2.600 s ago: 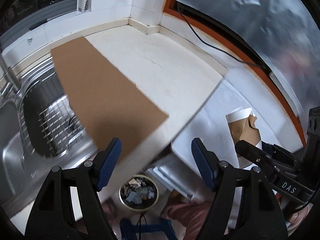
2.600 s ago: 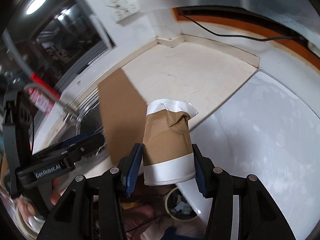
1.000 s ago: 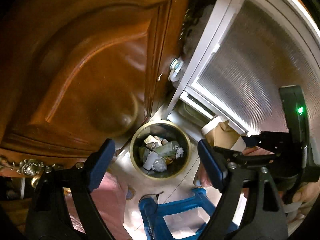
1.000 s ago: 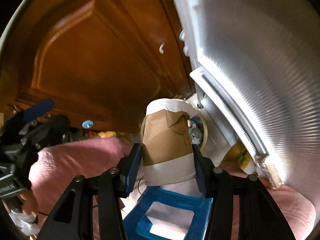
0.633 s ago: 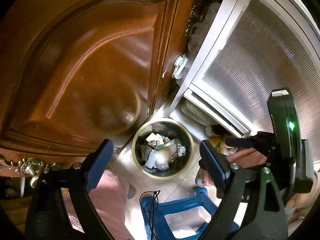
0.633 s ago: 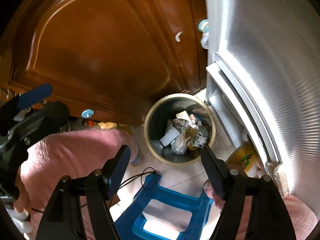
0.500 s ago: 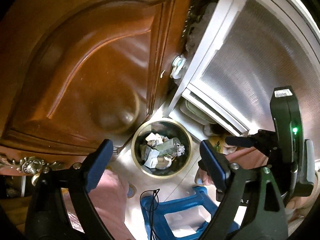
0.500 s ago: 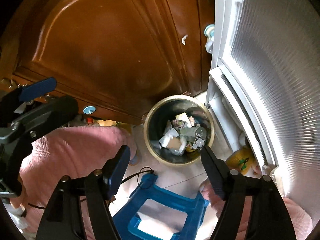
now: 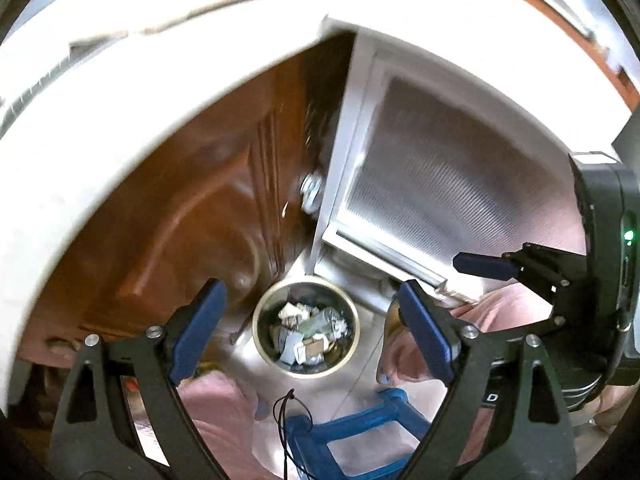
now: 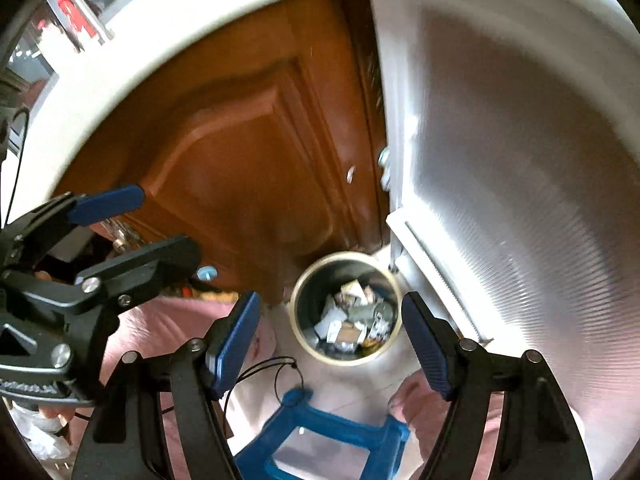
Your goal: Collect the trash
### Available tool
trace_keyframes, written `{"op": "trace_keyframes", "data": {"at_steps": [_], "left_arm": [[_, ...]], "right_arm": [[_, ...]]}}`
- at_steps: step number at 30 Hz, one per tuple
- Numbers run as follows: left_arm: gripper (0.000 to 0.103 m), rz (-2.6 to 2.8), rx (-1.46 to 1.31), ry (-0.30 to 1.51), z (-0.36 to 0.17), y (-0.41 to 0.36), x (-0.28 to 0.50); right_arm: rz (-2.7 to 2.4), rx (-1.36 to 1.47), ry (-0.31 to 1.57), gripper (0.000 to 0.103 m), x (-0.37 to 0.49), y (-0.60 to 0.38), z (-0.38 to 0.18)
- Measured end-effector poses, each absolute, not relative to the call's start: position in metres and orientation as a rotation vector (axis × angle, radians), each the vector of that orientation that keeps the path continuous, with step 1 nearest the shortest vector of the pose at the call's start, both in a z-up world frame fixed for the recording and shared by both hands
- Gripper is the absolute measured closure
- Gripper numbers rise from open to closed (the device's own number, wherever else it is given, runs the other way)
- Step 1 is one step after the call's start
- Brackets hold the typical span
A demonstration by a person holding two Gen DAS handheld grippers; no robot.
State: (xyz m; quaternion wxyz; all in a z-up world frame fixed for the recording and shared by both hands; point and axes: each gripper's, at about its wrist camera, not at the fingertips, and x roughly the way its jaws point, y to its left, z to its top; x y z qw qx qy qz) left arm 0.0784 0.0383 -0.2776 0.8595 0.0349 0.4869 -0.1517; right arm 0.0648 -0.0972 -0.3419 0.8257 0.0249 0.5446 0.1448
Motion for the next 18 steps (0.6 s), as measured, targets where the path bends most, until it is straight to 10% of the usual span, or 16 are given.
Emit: {"op": "trace_keyframes", "data": {"at_steps": [18], "left_arm": [[0.016,-0.347,0.055,0.728,-0.108,0.020,0.034]], "right_arm": [[0.146,0.123,0.830,0.022,0.009,-0.142,-0.158]]}}
